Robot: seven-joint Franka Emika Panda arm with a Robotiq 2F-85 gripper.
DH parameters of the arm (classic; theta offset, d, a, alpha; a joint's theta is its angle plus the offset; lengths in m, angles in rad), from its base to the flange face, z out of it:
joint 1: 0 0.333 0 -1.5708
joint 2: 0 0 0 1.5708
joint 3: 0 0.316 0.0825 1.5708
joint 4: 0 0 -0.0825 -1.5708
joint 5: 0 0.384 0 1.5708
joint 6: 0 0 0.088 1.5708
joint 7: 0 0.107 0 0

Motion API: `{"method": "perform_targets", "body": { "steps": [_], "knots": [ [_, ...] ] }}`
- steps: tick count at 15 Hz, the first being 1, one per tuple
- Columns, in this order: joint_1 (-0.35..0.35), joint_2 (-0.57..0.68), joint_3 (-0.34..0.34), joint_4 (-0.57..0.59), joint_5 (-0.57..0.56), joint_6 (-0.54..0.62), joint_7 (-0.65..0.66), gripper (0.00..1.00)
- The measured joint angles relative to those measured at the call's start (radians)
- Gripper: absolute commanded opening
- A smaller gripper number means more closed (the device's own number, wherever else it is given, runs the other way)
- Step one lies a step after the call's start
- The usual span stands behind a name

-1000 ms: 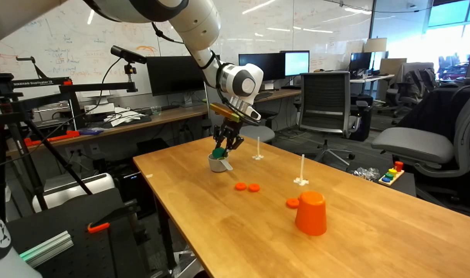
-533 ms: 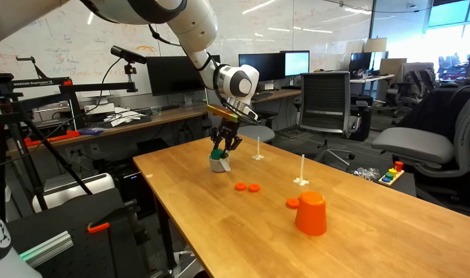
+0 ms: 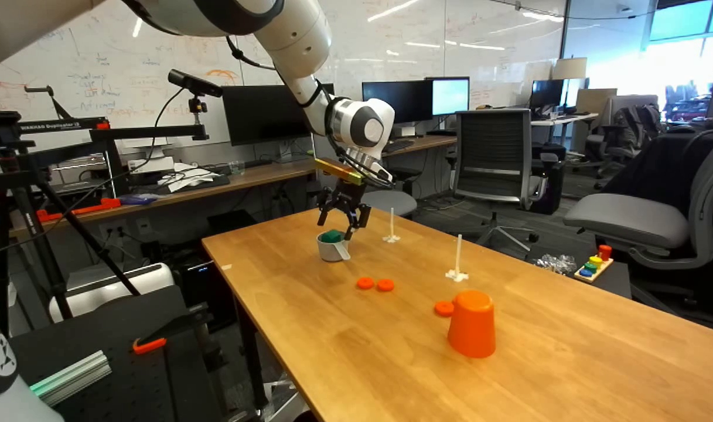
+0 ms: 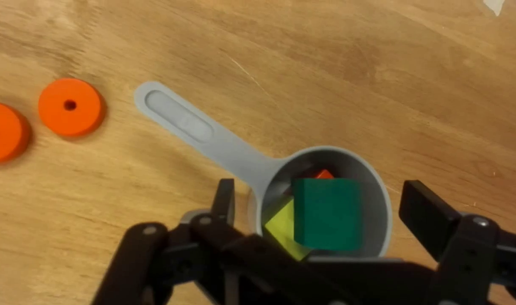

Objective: Get the orange, yellow and green blocks from the table and put them in the gray pot

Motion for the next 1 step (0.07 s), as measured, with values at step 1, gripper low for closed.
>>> {"method": "perform_targets", "body": {
  "steps": [1],
  "knots": [
    [-0.005, -0.004, -0.001, -0.001, 0.000, -0.006, 0.001, 1.00]
  ]
}}
